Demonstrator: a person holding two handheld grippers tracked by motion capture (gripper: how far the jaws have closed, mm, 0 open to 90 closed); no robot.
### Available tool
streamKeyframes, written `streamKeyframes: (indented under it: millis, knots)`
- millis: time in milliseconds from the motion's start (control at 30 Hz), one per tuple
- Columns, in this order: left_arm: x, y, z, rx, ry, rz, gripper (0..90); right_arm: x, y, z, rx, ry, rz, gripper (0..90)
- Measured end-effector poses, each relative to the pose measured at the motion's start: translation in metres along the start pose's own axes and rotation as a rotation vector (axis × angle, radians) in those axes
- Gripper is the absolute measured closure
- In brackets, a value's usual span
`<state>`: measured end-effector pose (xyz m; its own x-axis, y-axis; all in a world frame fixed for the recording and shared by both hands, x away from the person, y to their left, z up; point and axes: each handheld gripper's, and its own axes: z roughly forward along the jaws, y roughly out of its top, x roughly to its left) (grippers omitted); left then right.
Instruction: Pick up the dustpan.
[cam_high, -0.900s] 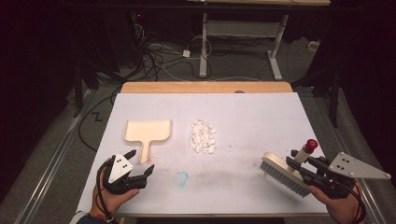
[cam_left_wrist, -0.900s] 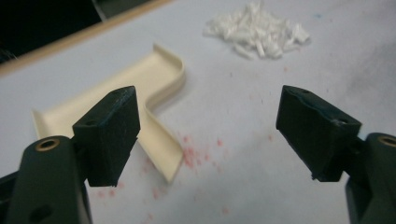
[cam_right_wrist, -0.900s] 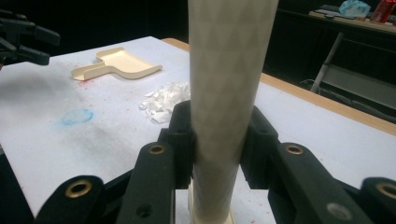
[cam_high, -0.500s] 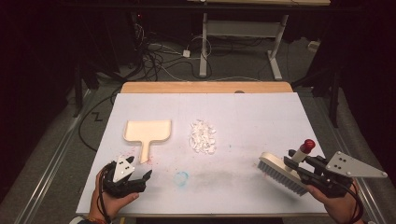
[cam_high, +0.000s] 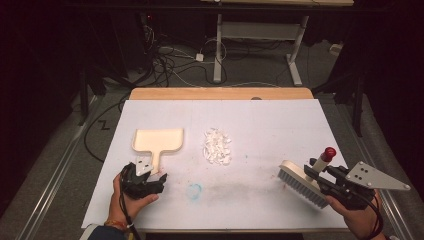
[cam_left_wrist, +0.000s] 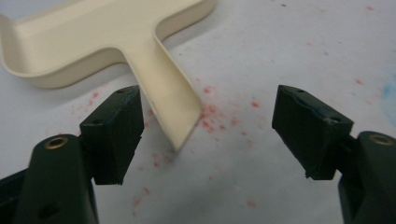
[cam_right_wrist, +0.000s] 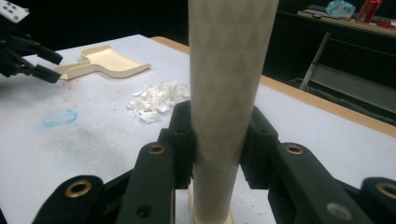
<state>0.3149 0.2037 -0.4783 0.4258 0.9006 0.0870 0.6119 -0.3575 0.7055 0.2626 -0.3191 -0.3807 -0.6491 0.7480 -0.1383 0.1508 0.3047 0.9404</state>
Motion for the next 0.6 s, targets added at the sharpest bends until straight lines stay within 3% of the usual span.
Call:
streamKeyframes:
  millis: [100, 167, 200, 233, 300, 333, 367, 600]
  knots:
    - [0.007, 0.006, 0.016, 0.038, 0.017, -0.068, 27.8, -0.001, -0.001, 0.000, 0.004, 0.000, 0.005, 70.7]
    - [0.009, 0.007, 0.020, 0.042, 0.015, -0.085, 29.1, -0.001, -0.001, 0.001, 0.002, 0.001, 0.012, 70.7]
    - [0.014, 0.010, 0.027, 0.048, 0.016, -0.122, 30.6, -0.001, -0.001, 0.001, 0.008, 0.004, 0.015, 70.7]
    - [0.014, 0.010, 0.027, 0.048, 0.016, -0.122, 30.6, -0.001, -0.002, 0.001, 0.009, 0.007, 0.017, 70.6]
    - [0.020, 0.011, 0.032, 0.043, -0.017, -0.176, 32.6, -0.001, -0.002, 0.002, 0.009, 0.017, 0.026, 70.7]
    - [0.022, 0.012, 0.033, 0.041, -0.009, -0.192, 32.6, -0.001, -0.002, 0.002, 0.009, 0.017, 0.026, 70.7]
    - [0.023, 0.014, 0.034, 0.041, 0.003, -0.194, 39.1, 0.000, -0.001, 0.001, 0.004, 0.019, 0.028, 70.7]
    - [0.026, 0.022, 0.041, 0.045, 0.030, -0.215, 52.0, 0.000, -0.003, 0.004, 0.024, 0.032, 0.021, 70.7]
